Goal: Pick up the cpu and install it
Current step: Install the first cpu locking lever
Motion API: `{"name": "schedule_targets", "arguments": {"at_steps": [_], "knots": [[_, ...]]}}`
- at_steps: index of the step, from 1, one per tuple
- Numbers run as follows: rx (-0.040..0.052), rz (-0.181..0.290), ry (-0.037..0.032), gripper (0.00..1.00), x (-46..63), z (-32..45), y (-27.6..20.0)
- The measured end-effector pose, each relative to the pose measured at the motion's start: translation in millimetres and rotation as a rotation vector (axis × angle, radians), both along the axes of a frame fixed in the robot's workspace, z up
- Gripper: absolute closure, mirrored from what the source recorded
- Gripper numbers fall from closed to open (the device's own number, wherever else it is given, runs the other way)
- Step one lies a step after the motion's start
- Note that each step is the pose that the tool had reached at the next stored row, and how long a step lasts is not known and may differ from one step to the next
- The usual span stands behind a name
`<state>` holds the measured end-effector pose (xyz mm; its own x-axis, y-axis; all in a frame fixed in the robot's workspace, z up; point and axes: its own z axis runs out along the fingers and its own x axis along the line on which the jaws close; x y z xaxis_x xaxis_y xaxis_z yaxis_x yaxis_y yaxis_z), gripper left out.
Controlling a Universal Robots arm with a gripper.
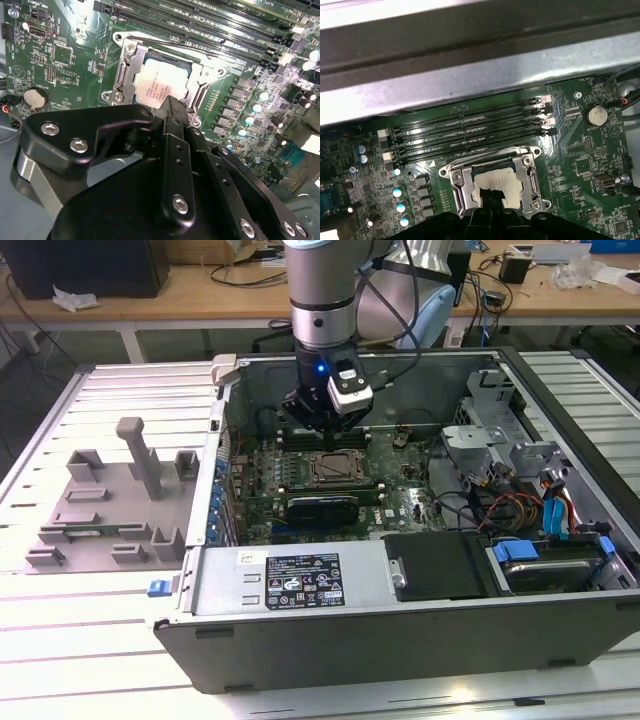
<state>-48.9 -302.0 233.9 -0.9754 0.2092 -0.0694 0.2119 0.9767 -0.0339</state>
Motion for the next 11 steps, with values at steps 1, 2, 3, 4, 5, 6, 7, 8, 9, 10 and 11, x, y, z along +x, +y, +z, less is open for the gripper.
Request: {"name": "schedule_targets", "arguments": {"at_steps": [1, 2, 3, 4, 5, 6, 7, 8, 9, 10, 11], "knots": [[0.0, 0.0, 0.0001, 0.89, 0.9, 0.0, 0.0], [0.0, 0.0, 0.0, 0.89, 2.2, 0.0, 0.0], [0.0, 0.0, 0.0, 0.89, 3.3, 0.0, 0.0], [0.0002, 0.001, 0.0, 0.89, 3.9, -0.1, -0.2], [0.0002, 0.002, 0.0, 0.89, 4.0, -0.1, -0.8], [0.0001, 0.003, 0.0, 0.89, 4.0, 0.0, -2.3], [0.0, 0.005, 0.0001, 0.89, 4.0, 0.0, -3.8], [0.0001, 0.008, 0.0, 0.89, 4.1, 0.0, -5.7], [0.0001, 0.015, 0.0, 0.89, 4.2, -0.1, -8.0], [0.0001, 0.02, 0.0, 0.89, 4.3, -0.1, -8.8], [0.0001, 0.026, 0.0, 0.89, 4.4, -0.2, -9.4]]}}
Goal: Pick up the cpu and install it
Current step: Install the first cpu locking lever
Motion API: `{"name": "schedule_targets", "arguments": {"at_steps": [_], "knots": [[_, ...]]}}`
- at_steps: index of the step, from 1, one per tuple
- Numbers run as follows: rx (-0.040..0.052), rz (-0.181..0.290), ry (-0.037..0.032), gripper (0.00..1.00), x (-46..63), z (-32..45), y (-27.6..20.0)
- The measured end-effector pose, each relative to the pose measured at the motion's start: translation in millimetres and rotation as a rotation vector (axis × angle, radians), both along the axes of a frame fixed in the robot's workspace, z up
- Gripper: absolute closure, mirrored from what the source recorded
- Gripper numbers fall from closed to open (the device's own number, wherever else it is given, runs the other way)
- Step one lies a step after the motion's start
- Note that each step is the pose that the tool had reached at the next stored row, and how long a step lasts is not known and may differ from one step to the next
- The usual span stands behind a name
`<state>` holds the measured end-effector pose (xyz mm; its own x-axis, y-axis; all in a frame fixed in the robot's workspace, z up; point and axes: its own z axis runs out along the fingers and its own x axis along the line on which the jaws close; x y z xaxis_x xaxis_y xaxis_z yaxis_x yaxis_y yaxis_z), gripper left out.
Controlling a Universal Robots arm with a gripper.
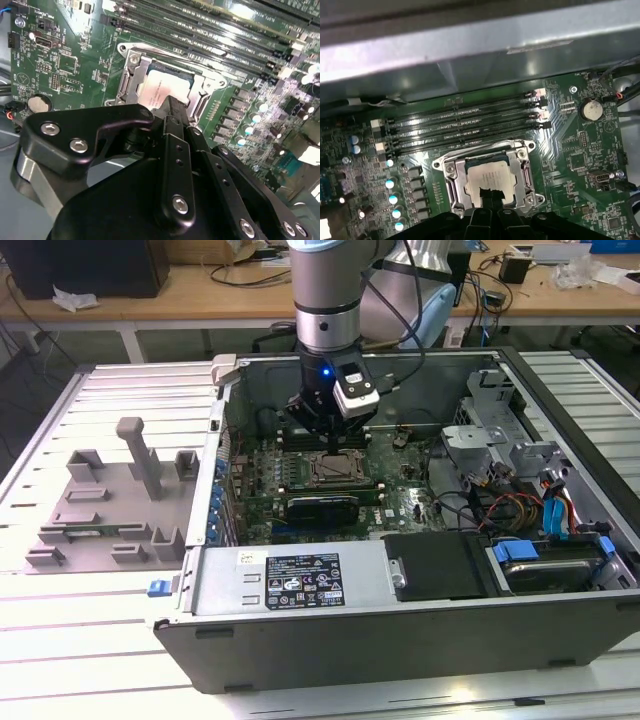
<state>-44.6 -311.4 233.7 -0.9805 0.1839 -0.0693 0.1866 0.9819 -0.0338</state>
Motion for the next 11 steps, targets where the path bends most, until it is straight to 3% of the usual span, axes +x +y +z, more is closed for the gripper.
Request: {"name": "schedule_targets", "arguments": {"at_steps": [11], "knots": [[-0.0002, 0.097, 0.0019, 0.89, 5.2, -1.9, -3.8]]}}
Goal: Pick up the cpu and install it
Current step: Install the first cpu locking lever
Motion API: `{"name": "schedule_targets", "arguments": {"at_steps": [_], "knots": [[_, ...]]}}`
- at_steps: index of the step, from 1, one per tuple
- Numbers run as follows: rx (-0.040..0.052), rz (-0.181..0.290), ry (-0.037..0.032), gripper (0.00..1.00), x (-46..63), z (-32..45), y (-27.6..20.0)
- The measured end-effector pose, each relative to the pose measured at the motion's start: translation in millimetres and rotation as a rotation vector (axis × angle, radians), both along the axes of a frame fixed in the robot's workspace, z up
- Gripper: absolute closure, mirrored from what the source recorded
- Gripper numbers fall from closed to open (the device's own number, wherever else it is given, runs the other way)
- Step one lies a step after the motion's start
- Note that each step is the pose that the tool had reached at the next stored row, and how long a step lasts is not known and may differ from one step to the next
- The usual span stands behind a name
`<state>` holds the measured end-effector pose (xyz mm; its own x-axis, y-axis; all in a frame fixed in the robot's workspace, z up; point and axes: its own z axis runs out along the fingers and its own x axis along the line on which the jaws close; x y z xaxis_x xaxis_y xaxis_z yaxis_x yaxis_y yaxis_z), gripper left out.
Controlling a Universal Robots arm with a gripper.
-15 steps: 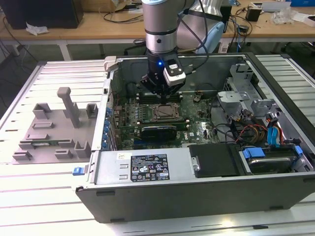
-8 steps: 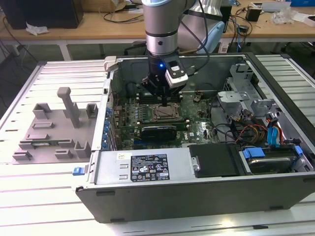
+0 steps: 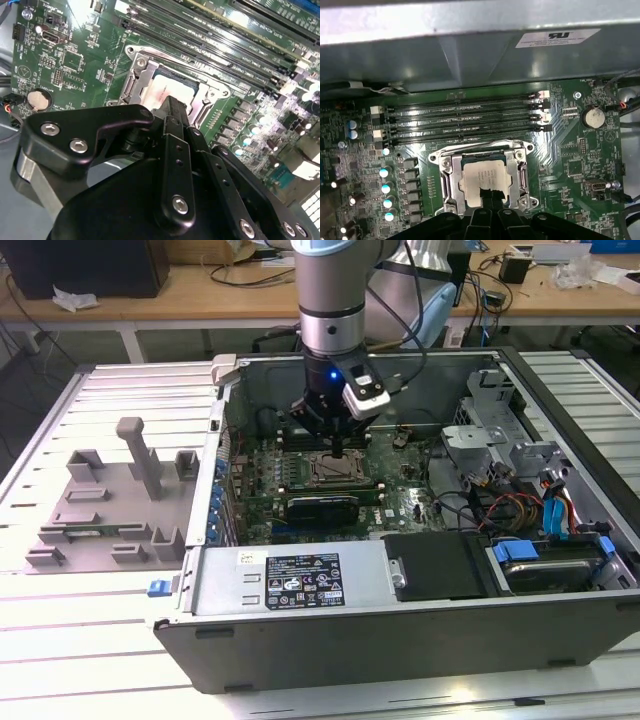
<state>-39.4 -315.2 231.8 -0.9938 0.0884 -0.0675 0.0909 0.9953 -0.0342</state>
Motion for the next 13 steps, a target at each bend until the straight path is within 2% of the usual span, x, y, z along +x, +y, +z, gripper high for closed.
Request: {"name": "schedule_targets", "arguments": {"at_steps": [4, 13], "knots": [[-0.0003, 0.025, 0.0001, 0.89, 0.2, -0.2, -3.4], [0.0, 0.026, -0.0002, 0.89, 0.2, 2.0, -3.6]]}}
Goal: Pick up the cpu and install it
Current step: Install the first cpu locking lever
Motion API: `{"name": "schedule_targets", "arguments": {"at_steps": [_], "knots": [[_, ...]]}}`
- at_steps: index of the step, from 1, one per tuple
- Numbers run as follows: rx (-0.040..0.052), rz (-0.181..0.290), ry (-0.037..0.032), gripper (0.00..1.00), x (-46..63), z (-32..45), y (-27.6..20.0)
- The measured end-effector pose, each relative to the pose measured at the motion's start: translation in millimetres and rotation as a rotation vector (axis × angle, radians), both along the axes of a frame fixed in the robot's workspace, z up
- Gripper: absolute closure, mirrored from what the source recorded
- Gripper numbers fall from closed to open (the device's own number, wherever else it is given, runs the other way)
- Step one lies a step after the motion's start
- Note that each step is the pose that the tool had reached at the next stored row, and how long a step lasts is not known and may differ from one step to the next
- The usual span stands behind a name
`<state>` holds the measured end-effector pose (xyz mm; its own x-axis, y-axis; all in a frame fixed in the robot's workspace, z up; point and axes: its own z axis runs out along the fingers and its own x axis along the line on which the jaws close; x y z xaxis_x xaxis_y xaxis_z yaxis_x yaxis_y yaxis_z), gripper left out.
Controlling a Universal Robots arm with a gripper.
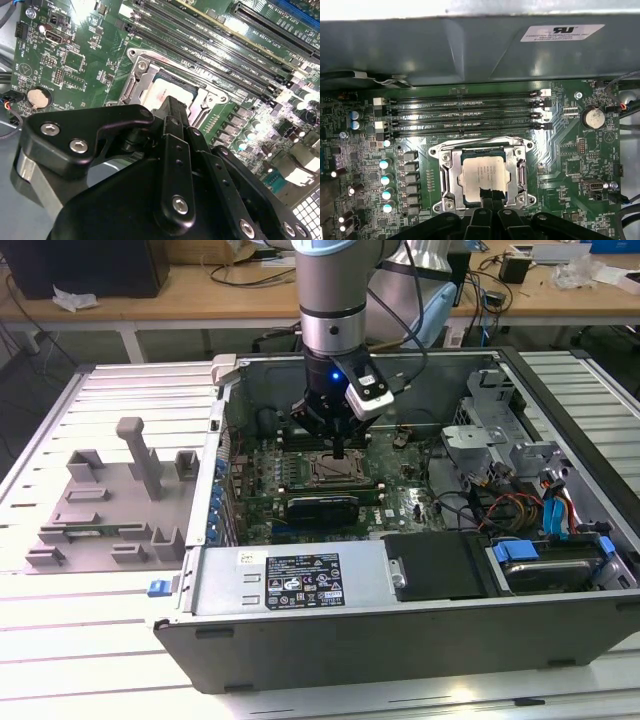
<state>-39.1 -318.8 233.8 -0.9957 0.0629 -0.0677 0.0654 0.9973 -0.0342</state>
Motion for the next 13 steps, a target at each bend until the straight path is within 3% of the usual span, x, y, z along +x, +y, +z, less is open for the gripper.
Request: {"name": "schedule_targets", "arguments": {"at_steps": [13], "knots": [[0.001, 0.0, 0.0001, 0.89, 0.0, 0.2, 0.0]]}}
